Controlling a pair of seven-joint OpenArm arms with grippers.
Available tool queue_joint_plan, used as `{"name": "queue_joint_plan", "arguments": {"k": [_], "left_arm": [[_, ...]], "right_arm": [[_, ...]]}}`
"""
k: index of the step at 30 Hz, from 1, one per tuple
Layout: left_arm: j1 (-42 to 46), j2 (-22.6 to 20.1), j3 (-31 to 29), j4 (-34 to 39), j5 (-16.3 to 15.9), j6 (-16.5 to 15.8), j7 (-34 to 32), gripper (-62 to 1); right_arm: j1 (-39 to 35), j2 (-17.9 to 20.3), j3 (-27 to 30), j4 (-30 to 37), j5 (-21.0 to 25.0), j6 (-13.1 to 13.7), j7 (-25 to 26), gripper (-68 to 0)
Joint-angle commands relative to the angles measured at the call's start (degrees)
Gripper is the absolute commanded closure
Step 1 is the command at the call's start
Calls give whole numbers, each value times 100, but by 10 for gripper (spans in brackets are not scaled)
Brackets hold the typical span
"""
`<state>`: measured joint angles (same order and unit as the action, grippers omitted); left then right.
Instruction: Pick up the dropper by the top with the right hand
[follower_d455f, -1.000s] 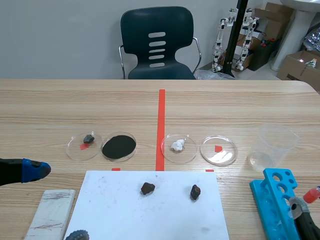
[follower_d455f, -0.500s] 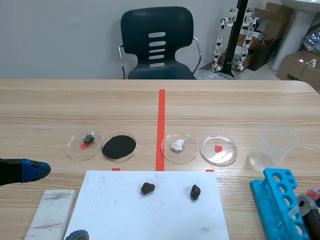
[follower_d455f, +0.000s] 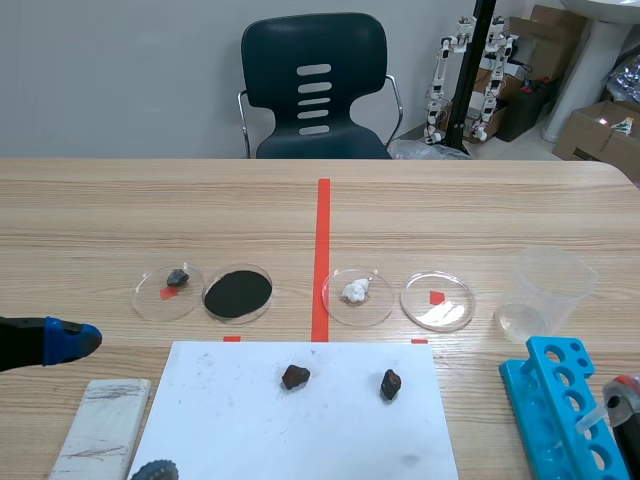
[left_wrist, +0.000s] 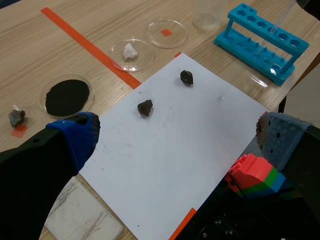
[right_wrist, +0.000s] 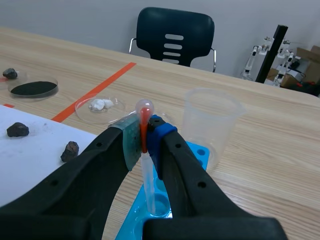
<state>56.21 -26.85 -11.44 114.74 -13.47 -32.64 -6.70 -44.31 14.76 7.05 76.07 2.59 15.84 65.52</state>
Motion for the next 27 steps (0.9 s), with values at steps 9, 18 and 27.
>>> {"name": "queue_joint_plan", "arguments": {"k": [9,18,27], "left_arm": [[9,15,-15,39,-59,7,-83,-623],[9,15,-15,39,-59,7,-83,-623],[9,15,-15,39,-59,7,-83,-623]], "right_arm": [[-103,37,46,133,68,9,520,-10],[-964,269,140,1139,205,9,540,-10],[-1659,302,177,2162,210,26,409,-10]]}}
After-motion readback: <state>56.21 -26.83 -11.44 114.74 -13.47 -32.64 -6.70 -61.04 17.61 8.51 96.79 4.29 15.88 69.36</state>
